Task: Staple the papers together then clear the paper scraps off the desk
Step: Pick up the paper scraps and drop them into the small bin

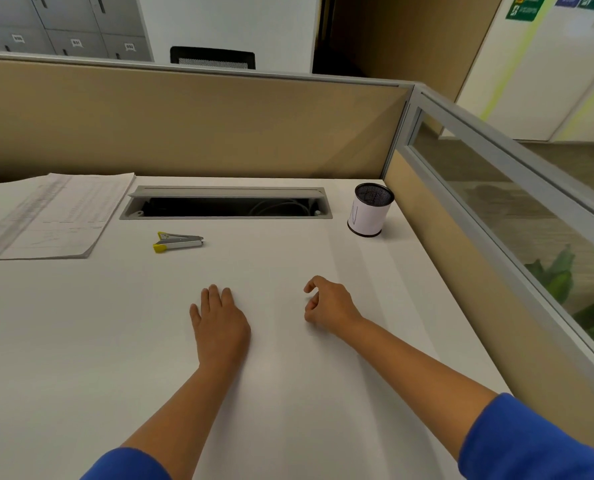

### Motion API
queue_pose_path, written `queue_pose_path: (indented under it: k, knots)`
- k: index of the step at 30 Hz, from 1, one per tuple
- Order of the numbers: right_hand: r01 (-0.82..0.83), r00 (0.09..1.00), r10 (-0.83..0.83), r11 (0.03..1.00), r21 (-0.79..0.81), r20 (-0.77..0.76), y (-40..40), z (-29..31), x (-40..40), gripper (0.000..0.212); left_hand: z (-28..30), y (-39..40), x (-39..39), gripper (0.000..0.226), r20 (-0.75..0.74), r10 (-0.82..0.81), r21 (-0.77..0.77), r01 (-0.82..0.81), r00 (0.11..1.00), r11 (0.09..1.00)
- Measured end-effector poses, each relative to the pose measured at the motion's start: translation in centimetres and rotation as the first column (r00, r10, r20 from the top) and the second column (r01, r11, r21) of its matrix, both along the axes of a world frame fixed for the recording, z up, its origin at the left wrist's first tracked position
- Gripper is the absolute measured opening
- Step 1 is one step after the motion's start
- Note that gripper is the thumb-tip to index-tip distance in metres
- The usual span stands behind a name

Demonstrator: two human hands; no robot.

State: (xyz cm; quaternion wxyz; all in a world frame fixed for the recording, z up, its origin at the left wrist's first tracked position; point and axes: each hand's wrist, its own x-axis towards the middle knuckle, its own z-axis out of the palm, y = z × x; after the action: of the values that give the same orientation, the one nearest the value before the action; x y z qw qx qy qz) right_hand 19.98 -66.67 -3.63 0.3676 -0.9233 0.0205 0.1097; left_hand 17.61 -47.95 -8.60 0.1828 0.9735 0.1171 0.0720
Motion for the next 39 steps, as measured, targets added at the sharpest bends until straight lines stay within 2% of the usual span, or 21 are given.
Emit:
queue_pose_path:
  k: [3,7,10,12,14,18,24,29,34,37,39]
  knots:
    - [0.116,0.99,-0.099,0.977,0.177,-0.103,-0.5,0.6,0.7,0.032,0.0,0.0,0.0,0.047,-0.002,-0.001,0.01,0.001,1.0,1.0]
    - [0.288,0.953,-0.221,0.874,0.391,-0.207,-2.4,1.9,3.1,0.037,0.0,0.0,-0.1,0.047,-0.015,-0.006,0.027,0.007,1.0,1.0]
    - [0.343,0.939,-0.27,0.791,0.507,-0.214,-4.1,3.9,5.5,0.037,-0.2,0.1,-0.1,0.047,-0.026,-0.004,0.046,0.005,1.0,0.999]
    - [0.349,0.936,-0.316,0.768,0.537,-0.157,-5.6,5.5,7.8,0.037,-0.5,0.2,0.1,0.047,-0.034,-0.019,0.068,0.022,0.999,0.997]
    - [0.361,0.917,-0.398,0.8,0.479,-0.027,-7.4,7.2,10.6,0.033,-0.7,0.1,0.4,0.049,-0.033,-0.061,0.072,0.064,0.998,0.995]
    - [0.44,0.835,-0.492,0.866,0.238,0.248,-10.2,9.9,15.9,0.024,-0.7,-0.1,0.8,0.048,-0.024,-0.106,0.049,0.107,0.994,0.993]
    - [0.429,0.817,-0.376,0.903,-0.026,0.438,-11.4,9.2,20.0,0.028,-0.8,-0.1,0.8,0.053,0.005,-0.093,0.082,0.092,0.996,0.992]
    - [0.411,0.825,-0.306,0.902,-0.132,0.475,-11.5,8.3,20.8,0.033,-0.7,-0.1,1.0,0.053,0.007,-0.092,0.1,0.091,0.996,0.991]
    - [0.259,0.881,-0.153,0.948,-0.185,0.447,-10.0,9.3,18.7,0.04,-0.4,-0.3,0.8,0.057,-0.006,-0.082,0.069,0.083,0.997,0.994]
    - [0.109,0.877,-0.021,0.982,-0.157,0.481,-6.5,9.0,13.6,0.028,-0.2,-0.3,0.8,0.06,-0.016,-0.092,0.063,0.093,0.996,0.994]
    - [-0.02,0.912,0.074,0.99,-0.136,0.402,-4.0,6.8,8.7,0.017,-0.2,-0.2,0.7,0.061,-0.014,-0.094,0.057,0.094,0.996,0.994]
